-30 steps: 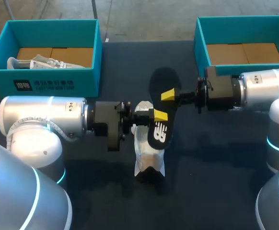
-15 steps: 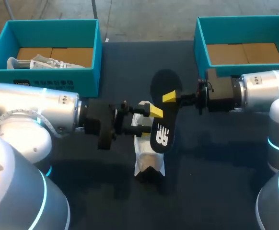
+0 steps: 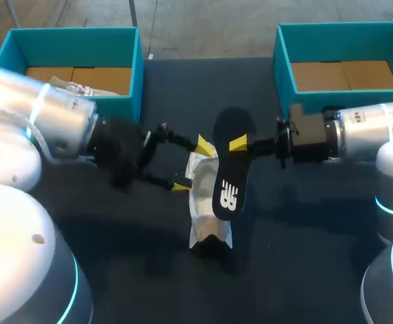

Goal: Take the shoe out of the shoebox, open the shoe tongue, remove and reinsert the insole, then place the shoe into the shoebox

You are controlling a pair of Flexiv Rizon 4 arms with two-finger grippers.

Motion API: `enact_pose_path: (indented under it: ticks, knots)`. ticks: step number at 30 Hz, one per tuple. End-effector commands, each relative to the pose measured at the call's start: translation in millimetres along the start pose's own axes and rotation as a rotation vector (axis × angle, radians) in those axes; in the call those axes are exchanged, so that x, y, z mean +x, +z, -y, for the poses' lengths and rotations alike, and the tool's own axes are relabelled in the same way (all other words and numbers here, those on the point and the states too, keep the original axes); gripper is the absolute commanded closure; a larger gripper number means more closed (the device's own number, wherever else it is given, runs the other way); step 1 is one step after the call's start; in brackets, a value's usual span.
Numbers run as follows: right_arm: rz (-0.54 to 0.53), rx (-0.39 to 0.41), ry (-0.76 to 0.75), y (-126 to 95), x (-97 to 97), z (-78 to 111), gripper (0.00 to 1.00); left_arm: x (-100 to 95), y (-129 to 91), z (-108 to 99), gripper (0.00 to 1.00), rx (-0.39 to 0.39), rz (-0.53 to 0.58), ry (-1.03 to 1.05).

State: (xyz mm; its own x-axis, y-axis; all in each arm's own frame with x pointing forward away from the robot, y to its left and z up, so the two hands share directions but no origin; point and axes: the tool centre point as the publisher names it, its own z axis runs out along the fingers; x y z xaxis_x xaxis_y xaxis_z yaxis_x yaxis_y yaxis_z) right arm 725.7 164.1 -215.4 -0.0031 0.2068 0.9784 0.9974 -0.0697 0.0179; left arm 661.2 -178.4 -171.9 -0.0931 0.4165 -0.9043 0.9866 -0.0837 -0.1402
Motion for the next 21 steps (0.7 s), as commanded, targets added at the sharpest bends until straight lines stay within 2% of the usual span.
enact_pose_path:
  ticks: [1, 6, 17, 21]
  knots:
    - [-0.001, -0.001, 0.001, 4.1, -3.9, -1.6, 1.0, -12.3, -20.0, -4.0, 0.0, 0.06, -0.275, -0.038]
    - [-0.017, 0.001, -0.007, 6.0, -6.7, -0.4, 1.0, -23.5, -26.0, -8.2, 0.0, 0.067, -0.357, -0.078]
    - [-0.007, 0.035, -0.012, 13.7, -15.5, 2.0, 1.0, -47.6, -36.5, -17.1, 0.0, 0.109, -0.695, -0.189]
    - [-0.013, 0.046, -0.016, 16.2, -17.1, -0.3, 1.0, -51.4, -37.9, -19.9, 0.0, 0.122, -0.754, -0.231]
